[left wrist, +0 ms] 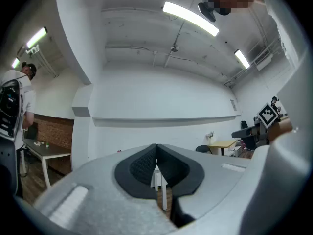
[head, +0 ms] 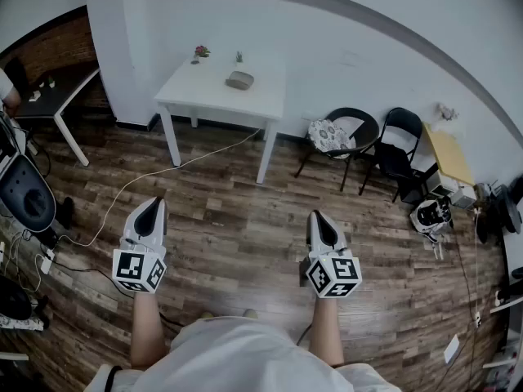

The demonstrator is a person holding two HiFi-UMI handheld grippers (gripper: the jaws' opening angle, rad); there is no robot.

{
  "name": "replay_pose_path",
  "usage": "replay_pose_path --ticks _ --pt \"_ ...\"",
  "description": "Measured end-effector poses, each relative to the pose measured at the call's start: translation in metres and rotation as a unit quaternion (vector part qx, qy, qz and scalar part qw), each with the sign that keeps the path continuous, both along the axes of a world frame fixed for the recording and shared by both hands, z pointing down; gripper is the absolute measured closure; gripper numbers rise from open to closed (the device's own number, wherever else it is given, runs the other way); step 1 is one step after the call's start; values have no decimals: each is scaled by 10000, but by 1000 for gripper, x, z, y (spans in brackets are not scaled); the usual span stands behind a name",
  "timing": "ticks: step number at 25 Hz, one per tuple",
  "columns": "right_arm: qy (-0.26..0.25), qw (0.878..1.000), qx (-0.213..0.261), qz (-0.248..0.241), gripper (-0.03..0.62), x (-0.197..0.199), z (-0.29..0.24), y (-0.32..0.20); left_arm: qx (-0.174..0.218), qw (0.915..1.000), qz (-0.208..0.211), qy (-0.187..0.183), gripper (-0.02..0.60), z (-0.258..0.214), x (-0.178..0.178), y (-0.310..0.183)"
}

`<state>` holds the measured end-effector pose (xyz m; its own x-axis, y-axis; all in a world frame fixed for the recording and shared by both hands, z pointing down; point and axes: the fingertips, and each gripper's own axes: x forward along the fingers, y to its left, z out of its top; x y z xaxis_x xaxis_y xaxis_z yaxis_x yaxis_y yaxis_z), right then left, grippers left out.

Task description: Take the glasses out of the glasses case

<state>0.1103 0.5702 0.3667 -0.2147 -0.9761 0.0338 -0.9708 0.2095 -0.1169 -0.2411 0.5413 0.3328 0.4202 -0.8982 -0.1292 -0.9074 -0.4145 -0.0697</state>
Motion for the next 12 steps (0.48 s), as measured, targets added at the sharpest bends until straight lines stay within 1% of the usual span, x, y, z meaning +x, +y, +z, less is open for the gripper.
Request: replay_pose_path --ticks 8,12 --pt "36 10000 -24 2 591 -3 3 -2 -47 10000 54 -63 572 3 3 -2" --pt "112 9999 46 1 592 -3 1 3 -70 9999 82 -111 572 5 8 1"
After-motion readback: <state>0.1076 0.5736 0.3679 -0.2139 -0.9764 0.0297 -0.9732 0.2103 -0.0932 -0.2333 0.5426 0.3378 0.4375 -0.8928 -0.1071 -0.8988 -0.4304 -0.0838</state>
